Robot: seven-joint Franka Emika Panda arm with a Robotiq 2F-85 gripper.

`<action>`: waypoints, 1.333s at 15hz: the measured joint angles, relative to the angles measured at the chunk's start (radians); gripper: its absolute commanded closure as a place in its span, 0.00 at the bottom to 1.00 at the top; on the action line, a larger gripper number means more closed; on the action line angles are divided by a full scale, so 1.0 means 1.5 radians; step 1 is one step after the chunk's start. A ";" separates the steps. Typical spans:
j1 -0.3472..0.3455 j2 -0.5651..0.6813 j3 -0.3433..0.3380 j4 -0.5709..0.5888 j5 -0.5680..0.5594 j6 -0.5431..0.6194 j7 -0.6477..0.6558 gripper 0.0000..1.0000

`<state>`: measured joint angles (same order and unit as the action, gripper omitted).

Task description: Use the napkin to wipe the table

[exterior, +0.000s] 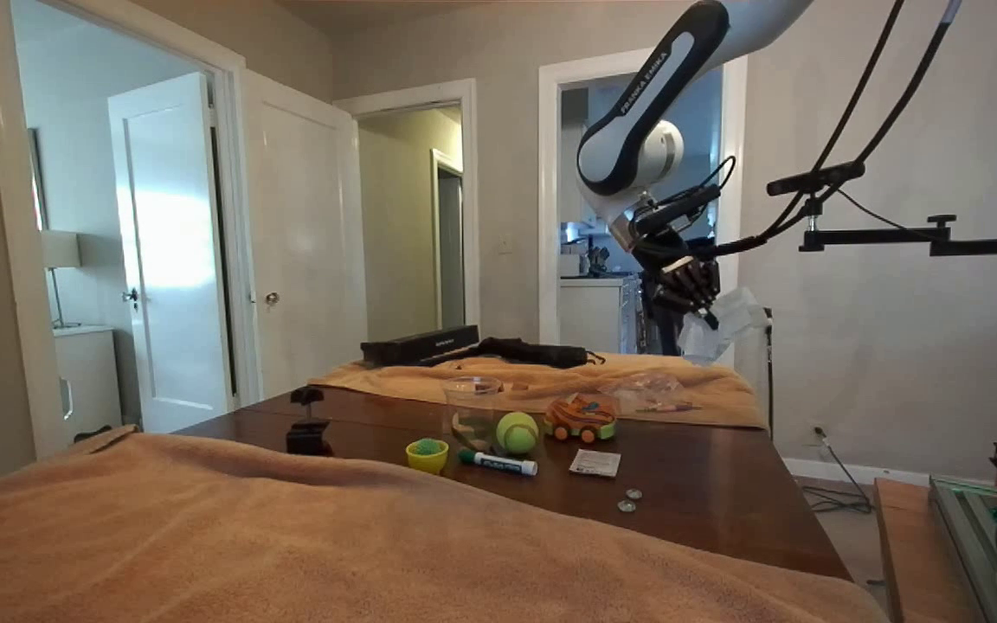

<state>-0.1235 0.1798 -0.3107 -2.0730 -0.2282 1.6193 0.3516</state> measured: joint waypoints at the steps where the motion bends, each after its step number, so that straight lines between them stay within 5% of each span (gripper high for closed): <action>1: 0.000 0.002 0.009 -0.020 0.000 0.012 0.000 0.99; 8: 0.001 0.027 0.057 -0.153 0.000 0.084 0.001 0.99; 15: -0.001 0.111 0.057 -0.145 0.000 0.047 0.007 0.99; 20: -0.014 0.150 0.053 -0.123 0.000 0.141 0.004 0.99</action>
<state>-0.1444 0.4046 -0.2317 -2.2577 -0.2278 1.8302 0.3576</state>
